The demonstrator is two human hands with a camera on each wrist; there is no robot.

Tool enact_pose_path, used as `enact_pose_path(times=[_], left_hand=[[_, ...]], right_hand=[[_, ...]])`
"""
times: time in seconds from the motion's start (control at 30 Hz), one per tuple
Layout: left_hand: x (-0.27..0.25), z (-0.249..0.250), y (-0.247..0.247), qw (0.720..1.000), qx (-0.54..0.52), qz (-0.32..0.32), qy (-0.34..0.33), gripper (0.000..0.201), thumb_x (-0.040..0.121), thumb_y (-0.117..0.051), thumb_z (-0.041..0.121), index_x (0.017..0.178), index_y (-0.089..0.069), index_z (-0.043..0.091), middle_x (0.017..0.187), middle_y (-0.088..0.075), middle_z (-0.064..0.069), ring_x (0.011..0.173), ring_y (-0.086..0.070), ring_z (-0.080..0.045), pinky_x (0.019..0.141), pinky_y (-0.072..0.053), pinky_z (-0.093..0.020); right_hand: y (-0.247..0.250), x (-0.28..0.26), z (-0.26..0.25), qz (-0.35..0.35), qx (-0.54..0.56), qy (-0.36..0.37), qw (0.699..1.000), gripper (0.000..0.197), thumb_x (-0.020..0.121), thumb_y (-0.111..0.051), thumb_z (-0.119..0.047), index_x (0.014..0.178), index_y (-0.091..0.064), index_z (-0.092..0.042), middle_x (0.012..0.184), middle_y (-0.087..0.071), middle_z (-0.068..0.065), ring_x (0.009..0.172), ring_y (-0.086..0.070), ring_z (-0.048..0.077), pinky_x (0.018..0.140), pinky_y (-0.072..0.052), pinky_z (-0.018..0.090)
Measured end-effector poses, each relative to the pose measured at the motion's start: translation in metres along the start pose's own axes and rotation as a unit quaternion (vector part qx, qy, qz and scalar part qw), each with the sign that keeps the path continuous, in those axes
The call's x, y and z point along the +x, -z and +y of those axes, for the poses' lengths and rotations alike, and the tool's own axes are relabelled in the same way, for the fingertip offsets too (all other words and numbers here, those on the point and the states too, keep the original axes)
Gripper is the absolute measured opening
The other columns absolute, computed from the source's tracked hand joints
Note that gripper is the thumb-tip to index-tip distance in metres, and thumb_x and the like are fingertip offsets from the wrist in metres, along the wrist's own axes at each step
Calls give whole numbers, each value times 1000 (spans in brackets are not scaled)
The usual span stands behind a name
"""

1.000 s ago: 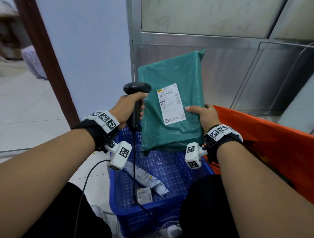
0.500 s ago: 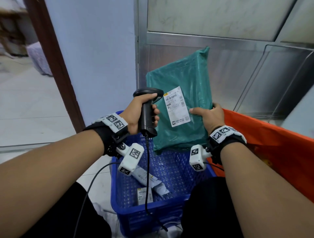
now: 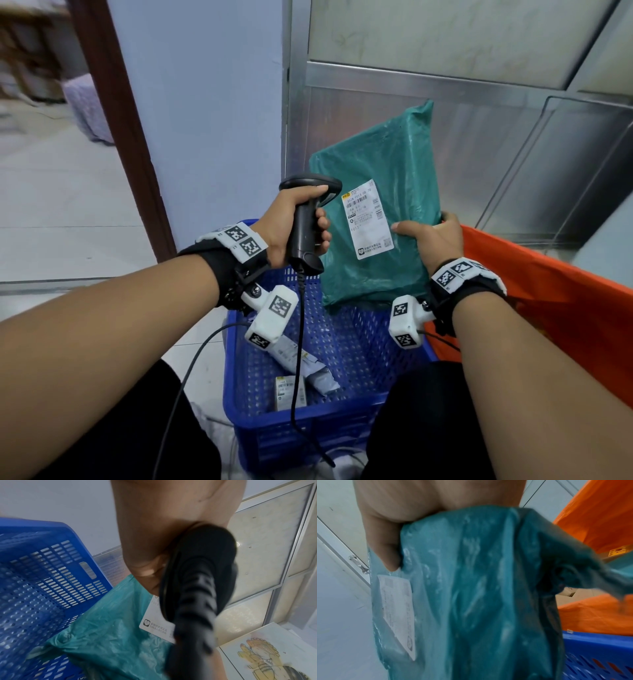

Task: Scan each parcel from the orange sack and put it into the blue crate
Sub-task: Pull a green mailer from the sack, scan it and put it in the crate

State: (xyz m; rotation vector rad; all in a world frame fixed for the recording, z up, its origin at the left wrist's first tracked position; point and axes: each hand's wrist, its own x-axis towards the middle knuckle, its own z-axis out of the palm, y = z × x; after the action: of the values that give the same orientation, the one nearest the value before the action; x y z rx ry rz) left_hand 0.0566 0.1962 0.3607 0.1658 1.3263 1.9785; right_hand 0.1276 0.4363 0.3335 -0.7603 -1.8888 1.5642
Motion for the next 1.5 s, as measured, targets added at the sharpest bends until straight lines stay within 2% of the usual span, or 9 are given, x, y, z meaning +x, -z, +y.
enact_pose_path(times=[0.2, 0.4, 0.77, 0.93, 1.33, 1.5], left_hand=[[0, 0, 2, 1000, -2, 10, -1, 39, 89, -66, 43, 64, -53, 16, 61, -51, 1, 58, -50, -19, 57, -48, -29], [-1, 2, 3, 1000, -4, 11, -6, 38, 89, -66, 42, 66, -52, 16, 62, -50, 2, 59, -50, -19, 58, -48, -29], [-2, 2, 2, 1000, 14, 12, 1, 39, 90, -65, 44, 66, -53, 16, 62, -49, 2, 59, -50, -18, 58, -48, -29], [-1, 1, 2, 1000, 15, 20, 1, 40, 90, -66, 45, 66, -52, 16, 62, -49, 1, 59, -50, -18, 58, -49, -28], [-1, 2, 3, 999, 17, 30, 0, 42, 91, -65, 45, 65, -52, 16, 61, -48, 1, 56, -50, -19, 60, -48, -29], [3, 1, 5, 999, 25, 36, 4, 40, 91, -66, 45, 68, -52, 16, 62, -49, 1, 55, -50, -18, 58, -48, -27]], right_hand=[[1, -1, 0, -2, 7, 4, 1000, 67, 51, -90, -25, 106, -53, -23, 99, -70, -3, 89, -71, 21, 84, -60, 45], [1, -2, 0, -18, -8, 2, 1000, 71, 53, -90, -26, 114, -53, -21, 101, -70, -2, 87, -72, 21, 80, -61, 44], [0, -2, 1, -21, -14, -2, 1000, 72, 56, -91, -23, 116, -51, -21, 103, -69, -2, 88, -71, 21, 80, -61, 43], [2, -2, 2, -27, -28, 1, 999, 68, 57, -91, -23, 111, -51, -23, 99, -67, -5, 88, -70, 20, 80, -61, 43], [4, 2, 4, 9, -26, -1, 1000, 61, 44, -89, -30, 96, -57, -27, 96, -72, -6, 85, -72, 20, 82, -61, 43], [5, 2, 4, 0, -63, -3, 998, 76, 46, -91, -32, 113, -56, -21, 101, -69, -6, 87, -69, 17, 82, -60, 40]])
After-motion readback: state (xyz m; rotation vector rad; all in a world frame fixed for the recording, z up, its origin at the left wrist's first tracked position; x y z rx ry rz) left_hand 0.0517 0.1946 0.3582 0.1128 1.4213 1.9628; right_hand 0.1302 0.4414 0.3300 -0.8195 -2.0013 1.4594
